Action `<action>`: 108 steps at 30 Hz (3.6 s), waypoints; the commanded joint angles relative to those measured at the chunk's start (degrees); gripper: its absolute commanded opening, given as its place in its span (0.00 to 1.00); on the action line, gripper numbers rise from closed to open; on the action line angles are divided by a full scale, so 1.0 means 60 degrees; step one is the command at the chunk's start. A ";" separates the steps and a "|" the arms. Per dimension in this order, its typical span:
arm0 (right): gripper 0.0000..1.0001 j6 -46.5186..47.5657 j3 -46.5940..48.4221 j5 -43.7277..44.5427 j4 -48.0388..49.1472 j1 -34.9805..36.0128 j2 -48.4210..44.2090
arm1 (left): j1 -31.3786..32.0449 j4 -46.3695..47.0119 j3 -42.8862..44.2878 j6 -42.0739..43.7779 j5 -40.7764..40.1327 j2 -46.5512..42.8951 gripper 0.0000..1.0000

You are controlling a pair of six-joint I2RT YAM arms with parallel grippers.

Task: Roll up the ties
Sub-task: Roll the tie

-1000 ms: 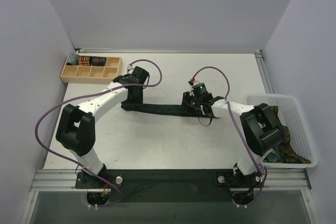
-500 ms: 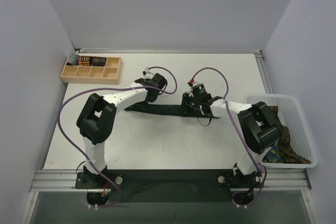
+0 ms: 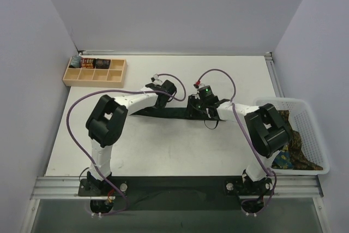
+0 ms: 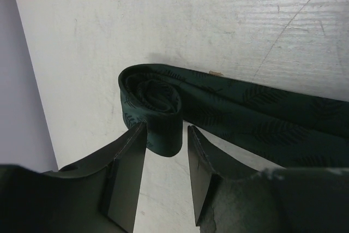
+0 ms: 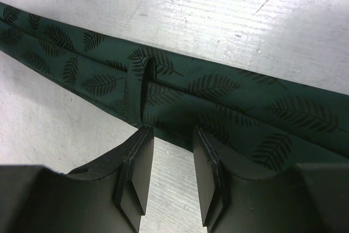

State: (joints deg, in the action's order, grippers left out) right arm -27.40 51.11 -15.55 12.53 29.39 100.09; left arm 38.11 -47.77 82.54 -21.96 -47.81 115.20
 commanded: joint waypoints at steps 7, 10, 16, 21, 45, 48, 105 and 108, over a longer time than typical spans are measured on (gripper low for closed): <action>0.35 -0.0033 0.0241 -0.0015 -0.0258 -0.0078 0.0427 | 0.0094 -0.0725 0.0554 -0.0252 -0.1303 0.0414 0.43; 0.35 -0.0033 0.0241 -0.0016 -0.0258 -0.0108 0.0456 | 0.0094 -0.0915 0.0701 -0.0369 -0.1523 0.0634 0.42; 0.35 -0.0063 0.0212 -0.0030 -0.0229 -0.0137 0.0486 | 0.0021 -0.1252 0.0935 -0.0545 -0.1831 0.1059 0.39; 0.35 -0.0077 0.0168 -0.0059 -0.0214 -0.0137 0.0515 | -0.0184 -0.1311 0.1111 -0.0516 -0.2021 0.1366 0.38; 0.35 0.0245 0.0402 -0.0352 -0.0273 -0.0152 0.0368 | -0.2036 0.0821 0.0032 -0.1642 0.3316 -0.2877 0.60; 0.35 0.0245 0.0417 -0.0396 -0.0273 -0.0166 0.0383 | -0.3519 0.4157 -0.2719 -0.2301 0.6934 -0.4649 0.57; 0.39 0.1694 0.1646 -0.0924 -0.1749 -0.0123 -0.0071 | -0.6893 1.5987 -0.8751 -0.7127 1.1938 -0.4501 0.76; 0.46 0.2411 0.2246 -0.0719 -0.2553 0.0183 -0.0115 | -0.6893 1.2899 -0.7902 -0.5607 1.1706 -0.5455 0.81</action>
State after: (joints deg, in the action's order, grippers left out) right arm -18.70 60.36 -20.67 4.01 28.49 102.00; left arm -3.07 51.96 29.76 -67.31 24.03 87.79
